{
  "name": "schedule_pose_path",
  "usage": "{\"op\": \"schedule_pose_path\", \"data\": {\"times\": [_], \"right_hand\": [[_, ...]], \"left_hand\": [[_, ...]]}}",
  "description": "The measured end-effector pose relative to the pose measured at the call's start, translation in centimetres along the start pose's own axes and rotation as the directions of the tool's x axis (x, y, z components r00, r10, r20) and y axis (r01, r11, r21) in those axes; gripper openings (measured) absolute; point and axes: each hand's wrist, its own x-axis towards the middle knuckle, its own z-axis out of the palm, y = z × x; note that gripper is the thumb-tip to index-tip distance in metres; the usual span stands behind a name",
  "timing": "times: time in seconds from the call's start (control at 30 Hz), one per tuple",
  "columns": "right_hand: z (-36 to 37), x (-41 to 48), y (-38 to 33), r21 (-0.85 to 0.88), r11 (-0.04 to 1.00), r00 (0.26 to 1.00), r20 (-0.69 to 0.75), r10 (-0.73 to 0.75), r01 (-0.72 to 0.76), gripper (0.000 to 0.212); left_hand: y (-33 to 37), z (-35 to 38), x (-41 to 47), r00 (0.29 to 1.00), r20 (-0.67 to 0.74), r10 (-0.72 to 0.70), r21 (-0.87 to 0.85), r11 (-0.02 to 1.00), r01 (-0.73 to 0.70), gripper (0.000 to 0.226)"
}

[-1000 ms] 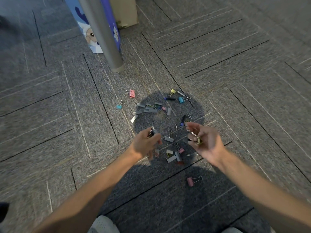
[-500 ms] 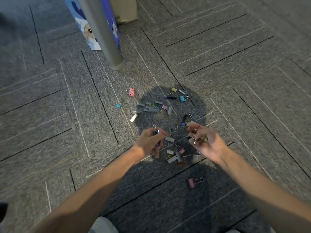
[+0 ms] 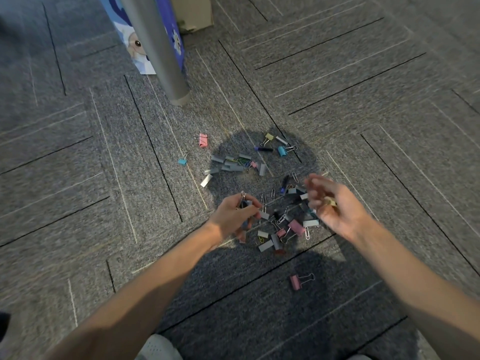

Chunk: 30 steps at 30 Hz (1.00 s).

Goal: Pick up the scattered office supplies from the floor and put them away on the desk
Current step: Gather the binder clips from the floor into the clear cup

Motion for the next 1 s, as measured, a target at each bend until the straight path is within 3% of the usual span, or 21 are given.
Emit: {"op": "schedule_pose_path", "data": {"times": [0.03,0.07,0.1,0.13,0.2,0.27,0.37,0.53,0.6,0.67,0.7,0.77,0.83,0.87,0.93,1.0], "right_hand": [[-0.3,0.2,-0.3,-0.215,0.975,0.999,-0.009,-0.053,0.049,0.021],[-0.6,0.3,-0.7,-0.468,0.878,0.993,-0.012,-0.119,0.099,0.032],[-1.1,0.5,-1.0,-0.705,0.692,0.978,0.01,-0.209,0.155,0.039],[-1.5,0.6,-1.1,-0.873,0.442,0.951,0.071,-0.301,0.205,0.043],[-2.5,0.9,-1.1,-0.972,-0.043,0.913,0.233,-0.335,0.232,0.055],[-3.7,1.3,-0.7,-0.936,-0.315,0.948,0.233,-0.217,0.158,0.079],[-4.9,1.7,0.0,-0.872,-0.48,0.975,0.179,-0.133,0.095,0.104],[-4.5,0.3,0.8,-0.757,-0.593,0.939,0.343,-0.004,0.274,0.072],[-4.5,0.3,1.2,-0.777,-0.563,0.941,0.338,0.006,0.283,0.069],[-4.5,0.5,1.3,-0.873,-0.397,0.946,0.322,-0.031,0.284,0.064],[-4.3,0.5,1.1,-0.935,-0.22,0.948,0.304,-0.096,0.277,0.058],[-3.5,0.2,0.5,-0.928,0.286,0.955,0.173,-0.24,0.24,0.04],[-3.1,-0.1,-0.2,-0.647,0.74,0.976,0.03,-0.214,0.182,0.029],[-2.9,-0.3,-0.5,-0.463,0.872,0.986,0.031,-0.165,0.16,0.026],[-2.6,-0.5,-0.8,-0.148,0.983,0.99,0.108,-0.096,0.112,0.021],[-2.5,-0.3,-0.7,0.018,0.998,0.987,0.144,-0.067,0.065,0.014]], "left_hand": [[-0.1,0.0,0.1,1.0,0.007,-0.004,0.026,1.0,0.004,0.01],[-0.1,0.0,0.2,1.0,0.015,-0.005,0.066,0.998,0.004,0.01],[-0.2,0.0,0.3,1.0,0.021,-0.001,0.127,0.992,-0.001,0.011],[-0.2,0.1,0.4,1.0,0.024,0.005,0.203,0.979,-0.01,0.012],[-0.4,0.2,0.6,1.0,0.02,0.022,0.371,0.928,-0.028,0.016],[-0.6,0.4,0.7,0.999,0.016,0.052,0.517,0.854,-0.052,0.023],[-1.1,0.7,0.9,0.996,0.02,0.084,0.703,0.707,-0.074,0.035],[-1.7,1.5,0.7,0.988,0.043,0.149,0.857,0.503,-0.113,0.067],[-1.7,1.5,0.8,0.986,0.035,0.165,0.873,0.475,-0.111,0.066],[-1.8,1.4,1.2,0.975,0.032,0.219,0.901,0.415,-0.123,0.062],[-1.8,1.3,1.5,0.966,0.043,0.254,0.924,0.358,-0.136,0.059],[-1.6,1.1,1.9,0.946,0.086,0.312,0.96,0.228,-0.162,0.055],[-1.3,1.1,2.2,0.929,0.143,0.34,0.974,0.121,-0.193,0.053],[-1.2,1.1,2.4,0.924,0.168,0.342,0.974,0.084,-0.208,0.051],[-0.8,1.2,2.6,0.923,0.2,0.327,0.972,0.049,-0.228,0.044],[-0.6,1.2,2.8,0.927,0.222,0.301,0.969,0.04,-0.245,0.039]]}}
